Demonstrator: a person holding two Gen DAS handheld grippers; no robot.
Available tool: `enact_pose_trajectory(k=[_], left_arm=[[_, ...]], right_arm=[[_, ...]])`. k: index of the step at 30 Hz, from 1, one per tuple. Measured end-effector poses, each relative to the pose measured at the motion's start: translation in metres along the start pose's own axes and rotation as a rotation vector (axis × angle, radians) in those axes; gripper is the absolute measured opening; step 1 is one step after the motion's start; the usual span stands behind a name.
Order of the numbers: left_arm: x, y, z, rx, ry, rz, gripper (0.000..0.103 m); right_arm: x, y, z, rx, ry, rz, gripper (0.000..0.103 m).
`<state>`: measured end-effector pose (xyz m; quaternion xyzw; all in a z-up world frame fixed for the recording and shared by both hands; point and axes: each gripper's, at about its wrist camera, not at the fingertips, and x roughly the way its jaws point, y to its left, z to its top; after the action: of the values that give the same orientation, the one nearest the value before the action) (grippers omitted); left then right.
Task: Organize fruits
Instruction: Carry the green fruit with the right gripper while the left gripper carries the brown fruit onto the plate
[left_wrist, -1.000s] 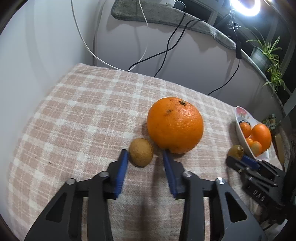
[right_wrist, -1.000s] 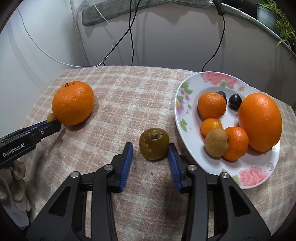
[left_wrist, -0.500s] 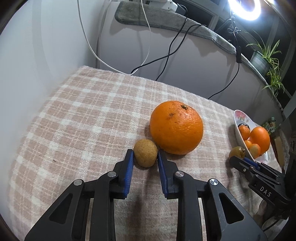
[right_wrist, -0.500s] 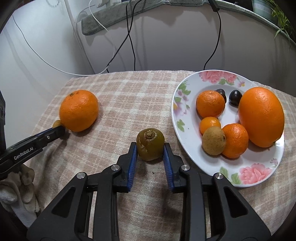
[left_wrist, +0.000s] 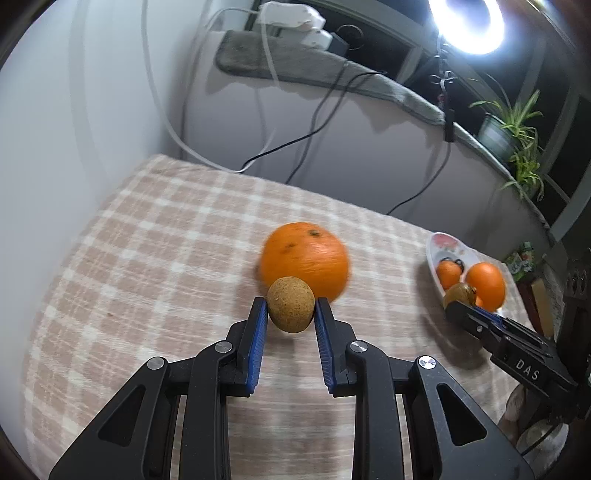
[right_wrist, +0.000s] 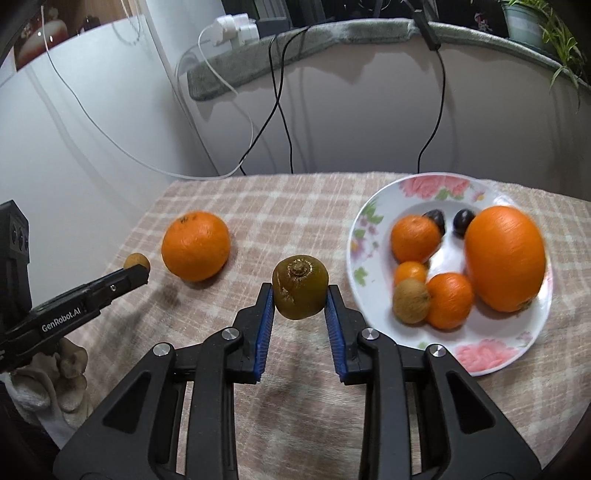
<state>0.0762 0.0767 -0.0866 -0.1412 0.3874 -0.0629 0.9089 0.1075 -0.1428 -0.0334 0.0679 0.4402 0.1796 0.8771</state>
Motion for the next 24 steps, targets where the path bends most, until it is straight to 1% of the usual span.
enact_pose_trajectory(k=[12,17,24], left_arm=[[0.0,-0.058,0.003,0.061,-0.003,-0.057,0.024],[0.006,-0.087,0.001,0.09,0.01,-0.09,0.024],[0.015,-0.126,-0.002,0.141,0.036,-0.131,0.024]], right_arm=[[-0.034,-0.045,0.009,0.034,-0.053,-0.007,0.029],[-0.046,-0.069,0.015,0.05,-0.07,-0.007,0.029],[-0.059,-0.089,0.027,0.026,-0.089,0.004,0.029]])
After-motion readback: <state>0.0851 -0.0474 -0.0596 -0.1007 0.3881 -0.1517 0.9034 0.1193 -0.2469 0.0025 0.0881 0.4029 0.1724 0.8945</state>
